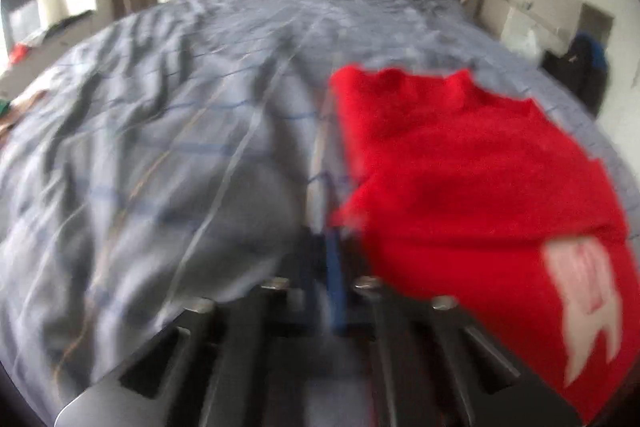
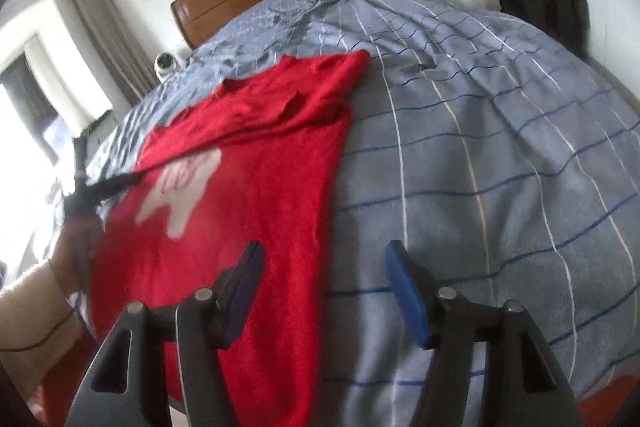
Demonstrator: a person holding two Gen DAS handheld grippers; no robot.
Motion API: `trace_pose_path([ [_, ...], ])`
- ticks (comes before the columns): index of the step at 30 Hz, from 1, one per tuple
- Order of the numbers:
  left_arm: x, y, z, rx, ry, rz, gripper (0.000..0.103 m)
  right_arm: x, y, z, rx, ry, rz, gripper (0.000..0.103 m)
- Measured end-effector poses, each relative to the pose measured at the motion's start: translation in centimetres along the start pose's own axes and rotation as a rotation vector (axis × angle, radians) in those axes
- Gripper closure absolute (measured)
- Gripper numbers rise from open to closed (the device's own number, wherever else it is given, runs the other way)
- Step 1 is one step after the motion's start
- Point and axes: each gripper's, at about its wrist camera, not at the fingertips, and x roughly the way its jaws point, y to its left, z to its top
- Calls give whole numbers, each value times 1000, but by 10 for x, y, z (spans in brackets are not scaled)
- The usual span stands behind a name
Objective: Fold small clothes
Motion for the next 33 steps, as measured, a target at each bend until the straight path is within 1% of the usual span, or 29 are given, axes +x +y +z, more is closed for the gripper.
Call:
trace_pose_path([
  [2, -2, 7, -3, -32, 11, -31, 101, 3, 1, -2, -28, 0, -6, 41],
  [4, -5, 15, -3, -63, 30, -78, 101, 7, 0, -2, -20, 5, 6, 41],
  [6, -12, 20, -6, -79, 43, -112, 97, 9, -1, 0, -4, 1, 19, 41],
  [7, -19, 22, -11, -80, 52, -143, 88, 8, -1, 2, 3, -6, 29, 41],
  [8, -25, 23, -13, -73, 58, -162, 74, 6, -1, 2, 6, -13, 31, 41],
  [9, -35, 23, -17, -53, 64, -183, 56, 3, -1, 3, 7, -22, 29, 41],
  [10, -45, 22, -20, -32, 66, -187, 48, -1, -2, 4, 9, -32, 22, 41],
  [11, -55, 22, -23, -10, 69, -184, 34, -4, -3, 4, 12, -35, 18, 41],
  [12, -64, 22, -26, 10, 74, -183, 27, -7, -5, 5, 17, -35, 16, 41],
  [14, -83, 25, -35, 34, 120, -227, 22, -16, -9, 8, 25, -17, 21, 41],
  [15, -93, 27, -43, 35, 165, -266, 22, -20, -11, 10, 22, -5, 27, 41],
  [17, -105, 27, -60, 44, 233, -309, 21, -29, -9, 11, -5, 48, 38, 41],
  [19, -115, 22, -83, 67, 292, -325, 21, -36, -4, 5, -32, 117, 68, 41],
  [21, -116, 17, -99, 65, 344, -344, 21, -38, 4, -8, -45, 214, 113, 41],
  [22, -114, 14, -109, 55, 375, -364, 22, -36, 9, -20, -39, 275, 146, 41],
  [23, -112, 12, -117, 46, 399, -384, 23, -34, 13, -28, -29, 309, 167, 41],
  [24, -110, 8, -123, 49, 413, -388, 27, -30, 15, -38, -12, 348, 189, 41],
  [25, -108, 3, -127, 66, 423, -379, 32, -22, 16, -49, 21, 395, 206, 41],
  [27, -108, -8, -131, 114, 441, -369, 52, -8, 16, -64, 56, 436, 205, 41],
  [28, -108, -11, -131, 124, 448, -376, 58, -4, 17, -69, 59, 443, 196, 41],
  [29, -107, -14, -132, 135, 460, -387, 73, 2, 17, -74, 64, 447, 189, 41],
  [30, -106, -17, -133, 145, 477, -398, 93, 5, 18, -76, 71, 445, 193, 45],
  [31, -104, -18, -134, 144, 488, -405, 97, 8, 18, -78, 80, 448, 209, 66],
  [33, -107, -15, -135, 119, 479, -413, 100, 9, 17, -78, 84, 452, 218, 98],
])
